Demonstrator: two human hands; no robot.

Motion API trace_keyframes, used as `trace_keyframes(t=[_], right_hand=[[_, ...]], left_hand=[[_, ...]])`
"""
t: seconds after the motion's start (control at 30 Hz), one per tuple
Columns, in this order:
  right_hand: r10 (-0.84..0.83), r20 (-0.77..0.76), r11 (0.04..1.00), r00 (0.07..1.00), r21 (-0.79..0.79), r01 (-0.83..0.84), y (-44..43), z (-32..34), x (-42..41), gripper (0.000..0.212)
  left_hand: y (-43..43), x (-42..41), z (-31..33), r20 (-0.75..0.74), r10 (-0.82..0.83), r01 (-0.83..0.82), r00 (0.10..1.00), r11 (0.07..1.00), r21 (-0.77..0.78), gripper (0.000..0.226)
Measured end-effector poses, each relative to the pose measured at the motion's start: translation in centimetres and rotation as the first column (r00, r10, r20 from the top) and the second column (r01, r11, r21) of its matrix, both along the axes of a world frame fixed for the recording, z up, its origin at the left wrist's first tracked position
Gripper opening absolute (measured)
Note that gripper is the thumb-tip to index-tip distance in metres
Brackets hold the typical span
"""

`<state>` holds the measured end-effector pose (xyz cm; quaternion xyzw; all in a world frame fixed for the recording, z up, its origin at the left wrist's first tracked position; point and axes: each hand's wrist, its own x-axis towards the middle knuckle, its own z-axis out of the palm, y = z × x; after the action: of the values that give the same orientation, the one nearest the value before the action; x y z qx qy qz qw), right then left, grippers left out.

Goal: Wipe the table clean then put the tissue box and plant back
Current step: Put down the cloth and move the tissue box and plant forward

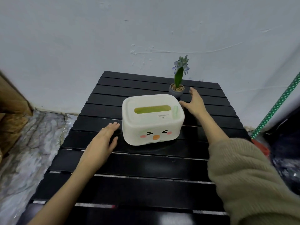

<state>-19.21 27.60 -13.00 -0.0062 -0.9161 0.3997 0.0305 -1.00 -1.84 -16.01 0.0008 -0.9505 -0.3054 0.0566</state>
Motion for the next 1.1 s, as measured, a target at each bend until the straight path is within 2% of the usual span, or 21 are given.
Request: trace_keyframes(t=[0.2, 0.43, 0.77, 1.1], right_hand=[[0.064, 0.009, 0.998, 0.998, 0.008, -0.064, -2.6, -1.4, -3.9, 0.099], [-0.002, -0.074, 0.998, 0.997, -0.059, -0.002, -2.9, -1.3, -4.1, 0.073], [0.01, -0.135, 0.999, 0.991, -0.039, -0.016, 0.4, 1.7, 5.7, 0.068], [-0.05, -0.07, 0.999, 0.996, 0.001, 0.05, 4.1, 1.0, 13.4, 0.071]], left_hand=[[0.1, -0.1, 0.0, -0.066, -0.027, 0.027, 0.997, 1.0, -0.007, 0.047], [0.0, -0.1, 0.0, -0.066, -0.05, 0.051, 0.997, 0.999, 0.004, 0.047], [0.0, -0.1, 0.2, -0.04, -0.05, 0.05, 0.998, 0.999, 0.003, 0.044], [0.2, 0.2, 0.9, -0.001, -0.038, 0.038, 0.999, 0.999, 0.016, 0.042]])
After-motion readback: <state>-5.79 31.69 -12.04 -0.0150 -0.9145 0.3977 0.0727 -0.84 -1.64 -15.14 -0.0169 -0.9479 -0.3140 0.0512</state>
